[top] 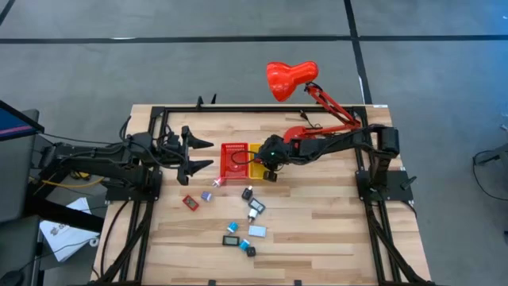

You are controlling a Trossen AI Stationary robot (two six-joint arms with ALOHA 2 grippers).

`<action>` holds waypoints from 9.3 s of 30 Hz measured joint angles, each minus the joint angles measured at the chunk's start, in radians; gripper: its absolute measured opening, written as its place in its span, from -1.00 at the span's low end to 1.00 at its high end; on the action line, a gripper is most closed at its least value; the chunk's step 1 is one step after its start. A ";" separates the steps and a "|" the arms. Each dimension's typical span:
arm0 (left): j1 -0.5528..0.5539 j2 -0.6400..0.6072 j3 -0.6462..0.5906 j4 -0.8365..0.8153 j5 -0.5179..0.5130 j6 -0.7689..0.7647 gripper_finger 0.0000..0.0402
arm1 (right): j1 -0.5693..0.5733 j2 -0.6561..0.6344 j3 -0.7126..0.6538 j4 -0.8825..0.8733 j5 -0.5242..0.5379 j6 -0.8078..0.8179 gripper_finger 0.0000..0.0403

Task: Pick & Place Office items
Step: Put the right red digital timer into the yellow basket, then put the purple charger adapter into the red basket

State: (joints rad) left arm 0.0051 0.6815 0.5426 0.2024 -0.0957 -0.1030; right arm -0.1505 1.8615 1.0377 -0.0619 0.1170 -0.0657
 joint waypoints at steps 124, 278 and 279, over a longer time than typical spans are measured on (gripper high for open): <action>0.000 0.000 0.000 -0.001 0.000 -0.007 0.36 | 0.038 -0.009 0.039 0.014 0.069 -0.059 -0.38; -0.261 0.258 0.058 -0.287 -0.081 -0.139 -0.31 | 0.157 -0.300 0.098 -0.281 -0.137 0.407 0.63; -0.259 0.230 0.058 -0.230 -0.116 -0.136 -0.31 | 0.157 -0.300 0.098 -0.227 -0.165 0.407 0.63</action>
State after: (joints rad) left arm -0.2535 0.9119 0.6006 -0.0277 -0.2114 -0.2385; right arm 0.0063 1.5612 1.1355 -0.2888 -0.0482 0.3408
